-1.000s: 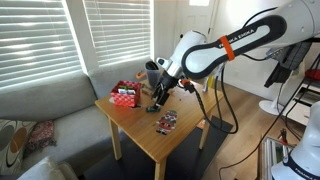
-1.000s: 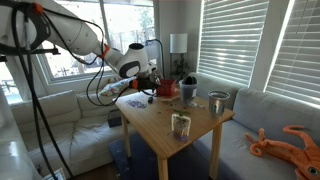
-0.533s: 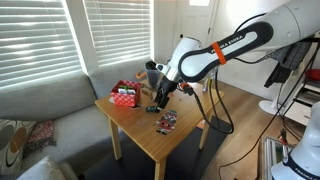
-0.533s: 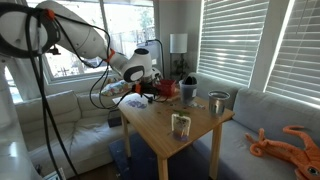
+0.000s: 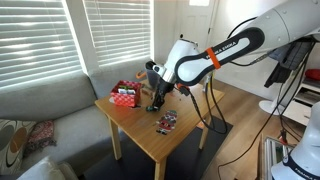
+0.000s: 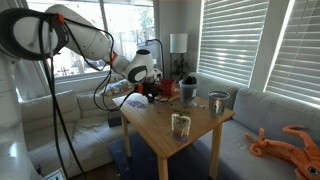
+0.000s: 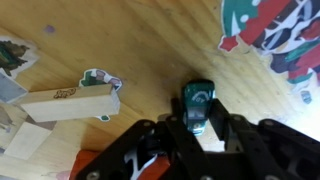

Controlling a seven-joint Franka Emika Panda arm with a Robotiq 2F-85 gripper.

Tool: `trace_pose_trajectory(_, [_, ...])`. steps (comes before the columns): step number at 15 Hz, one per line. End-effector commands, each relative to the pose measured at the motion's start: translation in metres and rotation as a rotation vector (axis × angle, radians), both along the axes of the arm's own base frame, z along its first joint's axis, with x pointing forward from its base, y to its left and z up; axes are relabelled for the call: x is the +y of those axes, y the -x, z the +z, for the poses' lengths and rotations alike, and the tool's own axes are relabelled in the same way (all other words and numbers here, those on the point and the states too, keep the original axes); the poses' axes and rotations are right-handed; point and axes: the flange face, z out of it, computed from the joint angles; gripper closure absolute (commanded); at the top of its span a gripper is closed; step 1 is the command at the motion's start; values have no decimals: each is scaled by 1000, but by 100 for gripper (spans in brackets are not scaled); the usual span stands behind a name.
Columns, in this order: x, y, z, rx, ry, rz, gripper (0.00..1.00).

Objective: Pick up the small toy car and put it in the silver cup

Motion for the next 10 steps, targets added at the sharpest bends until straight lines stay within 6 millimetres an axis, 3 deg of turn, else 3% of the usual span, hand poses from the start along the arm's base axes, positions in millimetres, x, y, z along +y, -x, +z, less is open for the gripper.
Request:
trace_pose_trajectory(1, [8, -7, 19, -24, 25, 6, 94])
trace_pose_trajectory(4, [9, 0, 52, -82, 66, 19, 93])
trace_pose_trajectory(7, [-6, 26, 98, -176, 144, -11, 93])
trace_pose_trajectory(9, [-17, 44, 122, -216, 98, -74, 93])
trace_pose_trajectory(10, [-6, 16, 105, -187, 108, -32, 71])
